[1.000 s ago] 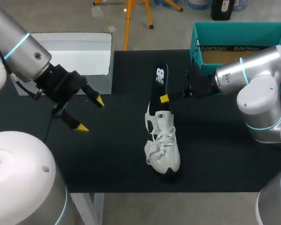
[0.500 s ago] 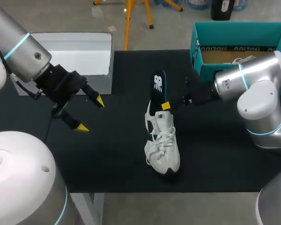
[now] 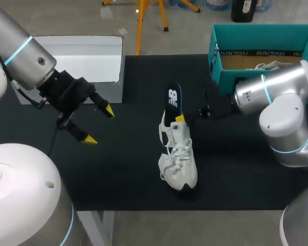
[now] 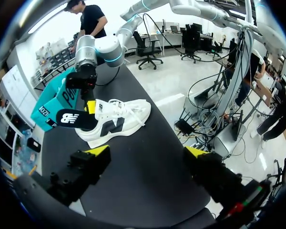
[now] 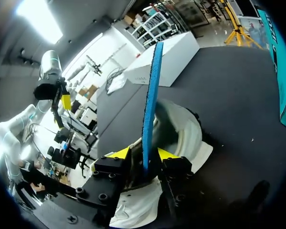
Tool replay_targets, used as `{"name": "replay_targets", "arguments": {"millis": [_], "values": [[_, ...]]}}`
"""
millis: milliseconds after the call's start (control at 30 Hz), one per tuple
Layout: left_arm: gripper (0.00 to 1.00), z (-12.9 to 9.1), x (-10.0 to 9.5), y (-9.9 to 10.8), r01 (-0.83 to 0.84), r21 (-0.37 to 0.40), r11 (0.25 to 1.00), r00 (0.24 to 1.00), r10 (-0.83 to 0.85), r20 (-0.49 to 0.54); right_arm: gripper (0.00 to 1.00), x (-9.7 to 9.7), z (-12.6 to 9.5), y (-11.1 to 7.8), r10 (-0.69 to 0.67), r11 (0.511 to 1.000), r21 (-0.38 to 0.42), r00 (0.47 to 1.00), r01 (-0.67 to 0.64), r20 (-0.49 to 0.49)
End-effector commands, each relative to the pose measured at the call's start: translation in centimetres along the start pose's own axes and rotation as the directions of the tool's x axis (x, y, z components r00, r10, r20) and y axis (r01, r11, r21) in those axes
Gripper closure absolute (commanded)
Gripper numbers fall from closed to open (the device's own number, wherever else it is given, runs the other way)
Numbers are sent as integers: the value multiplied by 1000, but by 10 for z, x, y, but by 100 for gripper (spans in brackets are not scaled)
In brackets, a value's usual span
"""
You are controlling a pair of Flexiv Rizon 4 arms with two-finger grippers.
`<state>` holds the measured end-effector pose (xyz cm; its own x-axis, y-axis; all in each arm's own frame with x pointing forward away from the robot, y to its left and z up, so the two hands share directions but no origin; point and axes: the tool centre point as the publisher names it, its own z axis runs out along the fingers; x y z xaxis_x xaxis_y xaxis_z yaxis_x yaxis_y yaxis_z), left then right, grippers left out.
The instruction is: Take the shoe out of the shoebox, open the shoe tongue, remove and reinsert the insole, then place the shoe into the shoebox
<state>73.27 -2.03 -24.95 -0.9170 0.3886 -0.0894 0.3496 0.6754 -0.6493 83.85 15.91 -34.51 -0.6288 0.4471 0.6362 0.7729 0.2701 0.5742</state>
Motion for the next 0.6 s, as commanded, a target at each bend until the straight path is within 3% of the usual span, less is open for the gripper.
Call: {"name": "replay_targets", "arguments": {"millis": [33, 367, 400, 467, 600], "values": [[0, 0, -1, 0, 1, -5, 1000, 1000, -1, -3, 51, 1, -2, 8, -9, 1000, 1, 1000, 9, 10], [0, 0, -1, 0, 1, -5, 1000, 1000, -1, -3, 53, 0, 1, 23, -40, 999, 5, 999, 40, 30], [0, 0, -1, 0, 1, -5, 1000, 1000, -1, -3, 59, 0, 2, 24, -41, 999, 3, 999, 41, 31], [0, 0, -1, 0, 1, -5, 1000, 1000, -1, -3, 100, -1, 3, 25, -44, 999, 0, 998, 44, 37], [0, 0, -1, 0, 1, -5, 1000, 1000, -1, -3, 100, 0, 2, 25, -47, 999, -15, 998, 48, 44]]}}
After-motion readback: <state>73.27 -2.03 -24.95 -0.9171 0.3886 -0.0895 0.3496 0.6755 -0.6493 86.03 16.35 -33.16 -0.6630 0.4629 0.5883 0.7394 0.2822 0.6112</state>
